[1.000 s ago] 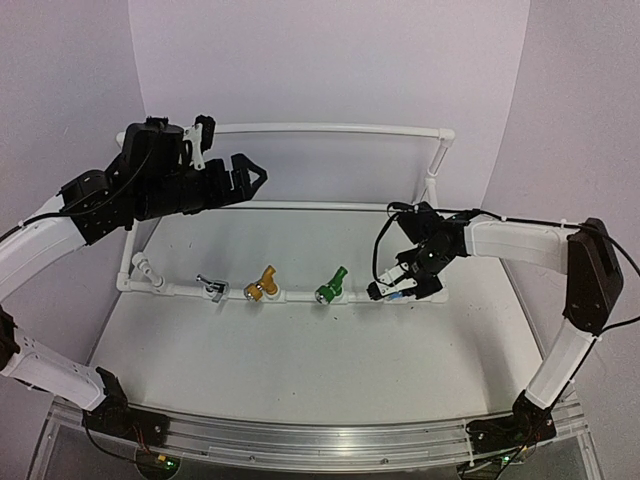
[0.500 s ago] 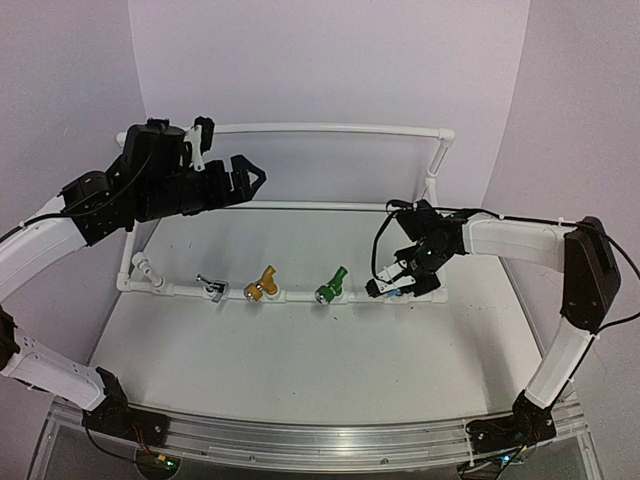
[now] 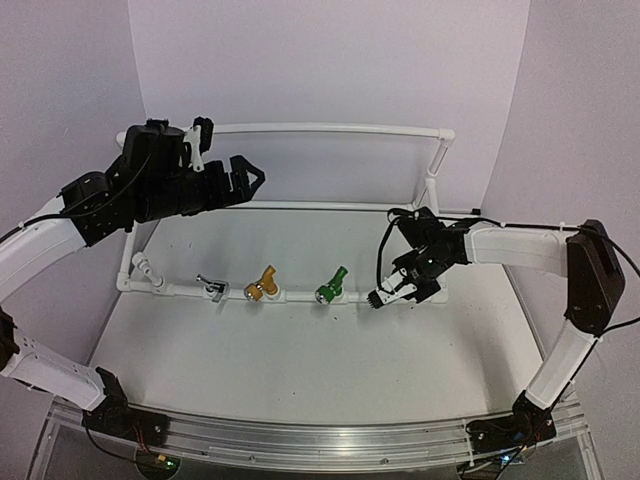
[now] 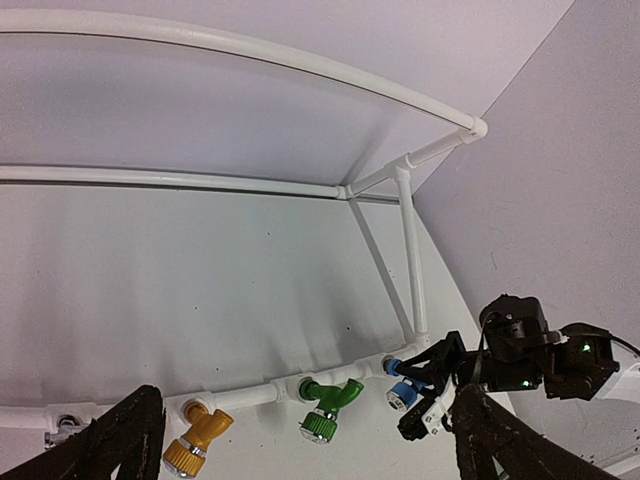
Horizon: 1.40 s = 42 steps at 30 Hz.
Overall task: Install the water faucets
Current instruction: Screw the water faucet onto the adaptor.
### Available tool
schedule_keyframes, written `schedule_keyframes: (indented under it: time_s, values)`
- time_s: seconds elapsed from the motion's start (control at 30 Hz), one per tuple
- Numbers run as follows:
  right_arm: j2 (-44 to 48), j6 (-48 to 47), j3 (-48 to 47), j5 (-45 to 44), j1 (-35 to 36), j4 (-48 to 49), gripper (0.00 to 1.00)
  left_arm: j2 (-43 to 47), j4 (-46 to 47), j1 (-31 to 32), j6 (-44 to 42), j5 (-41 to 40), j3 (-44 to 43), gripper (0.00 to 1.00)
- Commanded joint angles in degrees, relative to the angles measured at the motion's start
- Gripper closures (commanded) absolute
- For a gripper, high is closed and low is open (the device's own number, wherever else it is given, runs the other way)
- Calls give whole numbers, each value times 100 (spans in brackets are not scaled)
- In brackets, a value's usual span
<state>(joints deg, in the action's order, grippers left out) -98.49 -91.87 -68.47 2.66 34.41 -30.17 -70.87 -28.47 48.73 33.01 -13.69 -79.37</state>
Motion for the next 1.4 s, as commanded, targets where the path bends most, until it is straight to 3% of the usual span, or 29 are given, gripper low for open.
schedule_keyframes:
  time_s: [0.0,0.27,1.1,1.37]
  values:
    - [-277,663,-264,-147,-130,-191,100,64,166,-20,-105,-49,-74,0]
    - [-175,1150,9,-118,-251,-243,100,-22,175,-21,-173,-38,-105,0]
    - [164,5179,558,154,-255,161,100,0,247,-21,-17,-168,40,0]
    - [335,5821,938,132,-251,588,100,-19,204,-21,-6,-191,1,0]
